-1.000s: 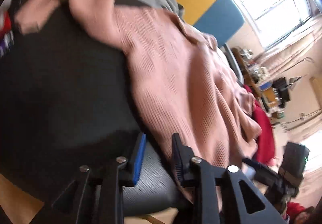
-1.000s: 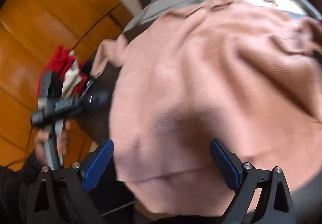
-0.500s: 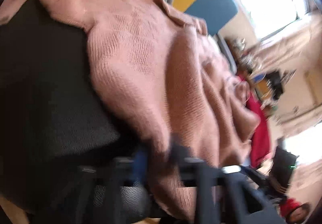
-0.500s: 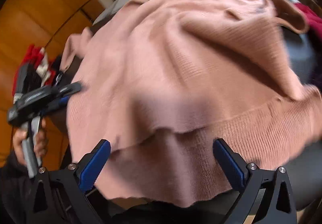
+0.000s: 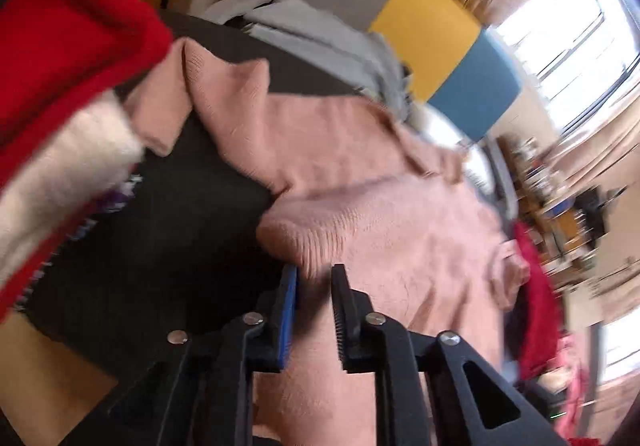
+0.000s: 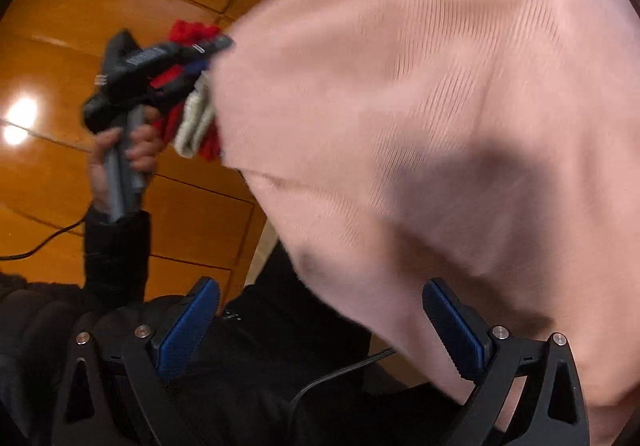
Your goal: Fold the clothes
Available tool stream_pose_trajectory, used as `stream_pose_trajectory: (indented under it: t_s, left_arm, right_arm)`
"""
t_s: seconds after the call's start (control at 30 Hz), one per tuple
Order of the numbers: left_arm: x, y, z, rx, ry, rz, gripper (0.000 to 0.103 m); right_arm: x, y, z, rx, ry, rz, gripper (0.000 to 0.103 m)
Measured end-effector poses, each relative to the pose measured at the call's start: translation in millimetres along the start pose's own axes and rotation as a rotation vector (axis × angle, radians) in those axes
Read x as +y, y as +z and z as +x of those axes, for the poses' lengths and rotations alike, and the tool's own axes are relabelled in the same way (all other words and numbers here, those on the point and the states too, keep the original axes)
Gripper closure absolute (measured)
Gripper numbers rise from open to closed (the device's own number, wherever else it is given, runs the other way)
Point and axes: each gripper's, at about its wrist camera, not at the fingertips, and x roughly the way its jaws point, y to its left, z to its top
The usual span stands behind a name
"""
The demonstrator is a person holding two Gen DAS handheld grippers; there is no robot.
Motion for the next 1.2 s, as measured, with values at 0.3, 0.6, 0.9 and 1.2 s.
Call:
stream_pose_trajectory:
  t_s: [0.3,0.6,0.9,1.2]
  left_arm:
    - [-61.2,-25.3,40.6,0.022,-0.032,0.189,0.083]
    - [-28.2,-67.5,86.1,0.129,0.141,0.209,0.084]
    - [-56.9,-28.9,59.5,0.018,0.082,0.220,0.086]
    - [-117.4,57.3,115.8,-0.025,-0.097,0.314,0.081]
  right_arm:
    - [-45.2,35.6,-71.2,-0.267,-0.427,0.047,0.000]
    - [-113.0,12.8,-92.8,-0.278,-0.847,-0.025,0.000]
    - [-93.1,27.6,-126.4,-0.253,-0.675,0.003,0.000]
    - [-52.8,138.3,-118.3,-0.465,-0.360,-0.024,0.000]
